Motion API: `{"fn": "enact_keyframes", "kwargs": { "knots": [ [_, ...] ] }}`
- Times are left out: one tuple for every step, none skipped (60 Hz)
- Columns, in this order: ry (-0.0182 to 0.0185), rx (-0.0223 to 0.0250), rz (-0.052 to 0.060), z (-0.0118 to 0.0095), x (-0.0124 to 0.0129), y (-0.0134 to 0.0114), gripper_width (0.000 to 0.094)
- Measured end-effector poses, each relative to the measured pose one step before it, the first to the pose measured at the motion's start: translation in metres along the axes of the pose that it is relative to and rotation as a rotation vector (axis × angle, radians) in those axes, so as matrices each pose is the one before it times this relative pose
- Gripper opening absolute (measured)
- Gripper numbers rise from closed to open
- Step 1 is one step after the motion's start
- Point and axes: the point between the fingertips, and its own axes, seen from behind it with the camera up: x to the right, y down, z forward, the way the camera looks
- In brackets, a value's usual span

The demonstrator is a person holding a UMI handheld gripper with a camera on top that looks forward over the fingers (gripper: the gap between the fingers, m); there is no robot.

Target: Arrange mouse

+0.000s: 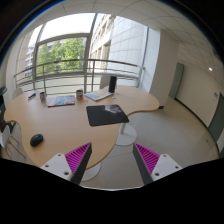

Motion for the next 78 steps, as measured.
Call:
{"fn": "enact_keyframes", "kwargs": {
  "knots": [
    [0.00140,-0.00144,0.0002,0.00029,0.00018,0.00075,0.0846],
    [0.00162,-0.00231,0.0001,0.00044,0.00014,0.00110,0.0847],
    [0.00163,-0.00263,-0.0001,0.00028,-0.00018,0.00159,0.0847],
    [0.00135,-0.00353,-0.0004,0.00034,-0.00044,0.00173,0.0847],
    [0.00136,-0.00371,-0.0011,0.00035,-0.00061,0.00186,0.0846],
    [0.00078,-0.00423,-0.0014,0.00033,-0.00098,0.00225,0.0845],
    [0.00063,-0.00455,-0.0017,0.00049,-0.00099,0.00274,0.0845],
    [0.00031,-0.00415,-0.0023,0.00171,-0.00137,0.00429,0.0846],
    [0.00003,-0.00552,-0.0030,0.00021,-0.00207,0.00394,0.0847],
    [-0.00050,-0.00652,-0.0037,0.00038,-0.00200,0.00454,0.0851],
    [-0.00089,-0.00733,-0.0043,0.00075,-0.00220,0.00530,0.0851],
    [-0.00164,-0.00872,-0.0051,0.00064,-0.00309,0.00557,0.0851],
    [-0.00221,-0.00974,-0.0048,0.00063,-0.00326,0.00647,0.0851],
    [-0.00352,-0.01013,-0.0045,0.00100,-0.00484,0.00644,0.0849],
    [-0.00580,-0.00995,-0.0046,0.00039,-0.00572,0.00672,0.0852],
    [-0.00805,-0.00939,-0.0036,0.00079,-0.00688,0.00700,0.0851],
    [-0.00872,-0.00853,-0.0024,0.00115,-0.00746,0.00672,0.0849],
    [-0.00761,-0.00828,-0.0017,0.00083,-0.00820,0.00692,0.0846],
    [-0.00816,-0.00937,-0.0017,0.00129,-0.00810,0.00662,0.0846],
    [-0.00955,-0.01060,-0.0024,0.00112,-0.00876,0.00704,0.0846],
    [-0.01245,-0.01116,-0.0033,0.00089,-0.00999,0.00714,0.0846],
    [-0.01509,-0.01013,-0.0036,0.00178,-0.01123,0.00680,0.0847],
    [-0.01685,-0.00833,-0.0035,0.00181,-0.01184,0.00571,0.0849],
    [-0.01682,-0.00698,-0.0021,0.00159,-0.01229,0.00520,0.0848],
    [-0.01543,-0.00434,-0.0009,0.00396,-0.01225,0.00517,0.0847],
    [-0.01493,-0.00269,0.0000,0.00224,-0.01270,0.00310,0.0847],
    [-0.01521,-0.00045,-0.0001,0.00266,-0.01279,0.00233,0.0848],
    [-0.01597,0.00090,-0.0004,0.00284,-0.01361,0.00166,0.0846],
    [-0.01770,0.00188,-0.0022,0.00293,-0.01391,0.00054,0.0846],
    [-0.01978,0.00393,-0.0026,0.00344,-0.01507,-0.00032,0.0847],
    [-0.02049,0.00600,-0.0028,0.00394,-0.01437,-0.00065,0.0848],
    [-0.01776,0.00727,-0.0021,0.00394,-0.01302,-0.00102,0.0849],
    [-0.01445,0.00783,-0.0014,0.00435,-0.01236,-0.00161,0.0849],
    [-0.01434,0.00745,-0.0017,0.00514,-0.01275,-0.00148,0.0845],
    [-0.01267,0.00563,-0.0015,0.00549,-0.01212,-0.00136,0.0847],
    [-0.01185,0.00259,-0.0013,0.00477,-0.01241,-0.00128,0.0848],
    [-0.01288,0.00200,-0.0012,0.00602,-0.01207,-0.00106,0.0846],
    [-0.01284,0.00382,-0.0007,0.00646,-0.01173,-0.00189,0.0848],
    [-0.01101,0.00737,0.0001,0.00629,-0.01073,-0.00298,0.0849],
    [-0.00928,0.00941,0.0006,0.00660,-0.01005,-0.00377,0.0848],
    [-0.00723,0.00904,0.0002,0.00641,-0.00924,-0.00334,0.0850],
    [-0.00642,0.00697,-0.0012,0.00782,-0.00885,-0.00288,0.0848],
    [-0.00667,0.00485,-0.0035,0.00778,-0.00846,-0.00245,0.0849],
    [-0.00728,0.00382,-0.0058,0.00745,-0.00830,-0.00261,0.0849],
    [-0.00613,0.00337,-0.0057,0.00736,-0.00812,-0.00286,0.0849],
    [-0.00400,0.00333,-0.0054,0.00800,-0.00719,-0.00276,0.0848],
    [-0.00084,0.00365,-0.0041,0.00790,-0.00534,-0.00336,0.0848],
    [0.00240,0.00354,-0.0034,0.00750,-0.00400,-0.00344,0.0849],
    [0.00367,0.00280,-0.0024,0.00798,-0.00374,-0.00291,0.0848],
    [0.00280,-0.00068,-0.0013,0.00779,-0.00390,-0.00240,0.0848],
    [0.00060,-0.00367,0.0007,0.00802,-0.00398,-0.00227,0.0846],
    [0.00012,-0.00560,0.0020,0.00770,-0.00375,-0.00185,0.0848],
    [0.00156,-0.00488,0.0042,0.00695,-0.00321,-0.00194,0.0848],
    [0.00300,-0.00406,0.0046,0.00689,-0.00261,-0.00289,0.0847],
    [0.00403,-0.00441,0.0051,0.00637,-0.00260,-0.00213,0.0846],
    [0.00385,-0.00551,0.0046,0.00570,-0.00280,-0.00188,0.0848],
    [0.00222,-0.00536,0.0046,0.00601,-0.00265,-0.00196,0.0847],
    [0.00047,-0.00570,0.0041,0.00345,-0.00162,-0.00482,0.0844],
    [0.00216,-0.00421,0.0049,0.00447,-0.00187,-0.00221,0.0844],
    [0.00395,-0.00428,0.0046,0.00403,-0.00110,-0.00142,0.0845],
    [0.00406,-0.00457,0.0038,0.00419,-0.00071,-0.00155,0.0844],
    [0.00770,-0.00617,0.0039,0.00446,0.00021,-0.00108,0.0852],
    [0.00765,-0.00520,0.0016,0.00401,0.00050,-0.00089,0.0851],
    [0.01112,0.00552,-0.0022,0.00276,0.00070,-0.00420,0.0847],
    [0.00366,0.00358,-0.0079,0.00887,0.00395,-0.00653,0.0841],
    [0.00298,-0.00053,-0.0039,0.00000,-0.00291,0.00159,0.0838],
    [0.00283,-0.00262,-0.0022,0.00182,-0.00065,-0.00091,0.0832],
    [0.00209,0.00149,-0.0017,0.00176,-0.00088,-0.00198,0.0831],
    [-0.00032,0.00130,-0.0005,0.00199,-0.00168,-0.00236,0.0830],
    [-0.00136,-0.00020,0.0006,0.00186,-0.00161,-0.00166,0.0830],
    [-0.00080,0.00055,-0.0008,0.00202,-0.00183,-0.00151,0.0824],
    [0.00033,0.00056,-0.0036,0.00157,-0.00091,-0.00401,0.0812],
    [0.00022,0.00232,-0.0059,0.00225,-0.00139,-0.00150,0.0793],
    [0.00289,0.00135,-0.0076,0.00486,-0.00062,-0.00179,0.0764],
    [0.00200,0.00347,-0.0097,0.00226,0.00032,-0.00130,0.0729],
    [-0.00178,0.00713,-0.0051,0.00153,-0.00146,-0.00213,0.0688],
    [-0.00328,0.00251,-0.0032,0.00158,-0.00148,-0.00077,0.0639],
    [-0.00434,0.00203,-0.0015,0.00143,-0.00134,-0.00069,0.0587]
  ]
}}
